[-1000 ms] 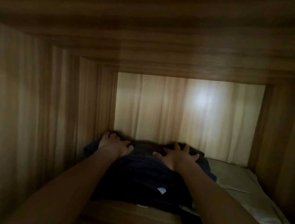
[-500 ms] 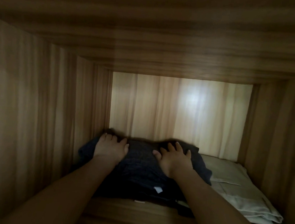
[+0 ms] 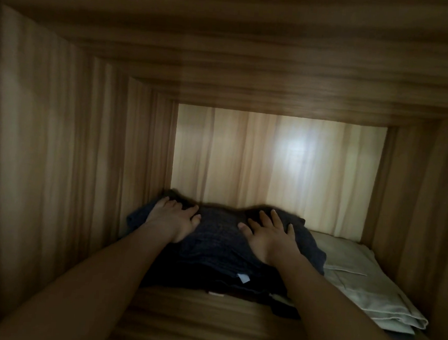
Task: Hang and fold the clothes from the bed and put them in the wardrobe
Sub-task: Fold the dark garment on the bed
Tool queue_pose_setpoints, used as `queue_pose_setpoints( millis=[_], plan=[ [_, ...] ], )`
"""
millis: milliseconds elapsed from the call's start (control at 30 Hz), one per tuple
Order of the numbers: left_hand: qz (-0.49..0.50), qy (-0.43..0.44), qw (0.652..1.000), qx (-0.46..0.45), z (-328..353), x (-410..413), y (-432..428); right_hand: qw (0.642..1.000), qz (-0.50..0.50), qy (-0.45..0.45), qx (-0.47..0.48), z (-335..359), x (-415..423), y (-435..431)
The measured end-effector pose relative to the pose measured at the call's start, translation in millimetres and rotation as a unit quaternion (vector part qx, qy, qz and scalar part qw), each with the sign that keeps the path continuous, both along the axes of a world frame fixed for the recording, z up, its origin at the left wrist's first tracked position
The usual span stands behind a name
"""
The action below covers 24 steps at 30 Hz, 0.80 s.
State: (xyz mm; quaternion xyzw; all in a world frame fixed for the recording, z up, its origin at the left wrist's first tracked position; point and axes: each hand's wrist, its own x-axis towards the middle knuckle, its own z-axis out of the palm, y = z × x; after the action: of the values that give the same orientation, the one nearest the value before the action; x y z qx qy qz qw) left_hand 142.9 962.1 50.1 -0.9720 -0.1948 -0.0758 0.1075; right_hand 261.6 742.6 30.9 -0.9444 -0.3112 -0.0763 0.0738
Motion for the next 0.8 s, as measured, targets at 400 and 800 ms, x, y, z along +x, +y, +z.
queue_pose_setpoints(
  millis=[400, 800],
  plan=[
    [-0.035, 0.005, 0.981, -0.192, 4, -72, -38, 0.998, 0.053, 0.019, -0.018, -4, -62, -78],
    [0.02, -0.013, 0.973, -0.228, 23, -215, -143, 0.987, 0.146, 0.053, -0.047, 43, -174, -142]
  ],
)
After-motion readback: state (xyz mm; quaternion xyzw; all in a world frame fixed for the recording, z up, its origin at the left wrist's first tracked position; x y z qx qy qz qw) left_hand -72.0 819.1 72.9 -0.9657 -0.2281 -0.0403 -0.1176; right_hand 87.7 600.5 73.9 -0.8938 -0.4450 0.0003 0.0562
